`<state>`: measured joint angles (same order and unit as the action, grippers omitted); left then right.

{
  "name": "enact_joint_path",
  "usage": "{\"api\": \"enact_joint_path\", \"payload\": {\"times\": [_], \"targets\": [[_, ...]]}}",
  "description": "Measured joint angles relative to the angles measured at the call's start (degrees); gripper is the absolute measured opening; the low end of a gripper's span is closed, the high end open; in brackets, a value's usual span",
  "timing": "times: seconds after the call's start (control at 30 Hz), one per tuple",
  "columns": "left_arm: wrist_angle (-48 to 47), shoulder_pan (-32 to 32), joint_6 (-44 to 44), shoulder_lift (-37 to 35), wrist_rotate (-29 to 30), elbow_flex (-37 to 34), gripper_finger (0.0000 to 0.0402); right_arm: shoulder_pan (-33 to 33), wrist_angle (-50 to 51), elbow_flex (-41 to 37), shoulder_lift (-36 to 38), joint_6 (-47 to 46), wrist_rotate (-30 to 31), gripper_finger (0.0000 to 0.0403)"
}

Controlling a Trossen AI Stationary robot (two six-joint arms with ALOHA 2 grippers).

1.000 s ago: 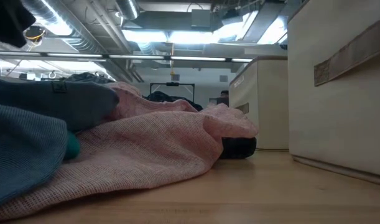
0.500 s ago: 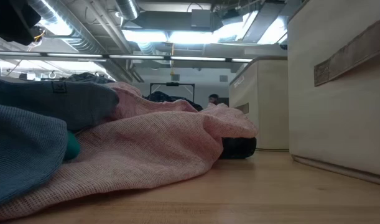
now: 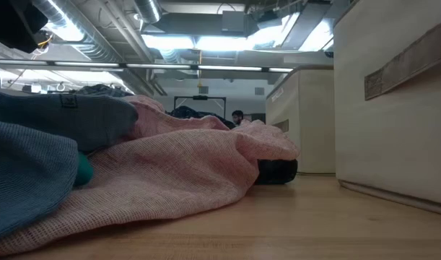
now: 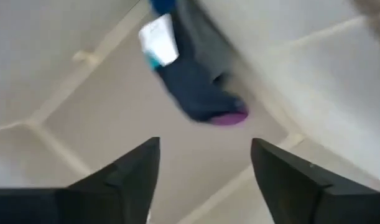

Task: Sort clothes
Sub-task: Put the top blue long sock into the bottom laundry organizer

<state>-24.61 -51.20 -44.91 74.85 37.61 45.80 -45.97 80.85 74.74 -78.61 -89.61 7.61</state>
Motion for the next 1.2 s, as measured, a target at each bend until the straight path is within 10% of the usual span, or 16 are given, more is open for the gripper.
{"api": "enact_joint_path", "payload": {"times": [0.33, 0.6, 0.83, 1.2], "targets": [[-1.83, -1.84, -4.81, 0.0, -5.39, 0.0, 0.0186, 6.66, -17.26, 7.43, 0.02, 19.68, 2.69, 0.0289], [-3.56, -4.97, -10.4, 0.0, -6.98, -0.22, 0.0186, 12.3, -45.58, 6.91, -4.8, 54.01, 14.38, 0.0289], [-2.84, -6.23, -16.65, 0.0, -7.03, -3.34, 0.0186, 17.88, -67.92, 6.91, -15.79, 80.0, 11.12, 0.0289], [1.91, -4.17, -15.67, 0.0, -2.21, -8.11, 0.0186, 25.89, -94.48, 6.88, -33.96, 92.99, 6.24, 0.0289]]}}
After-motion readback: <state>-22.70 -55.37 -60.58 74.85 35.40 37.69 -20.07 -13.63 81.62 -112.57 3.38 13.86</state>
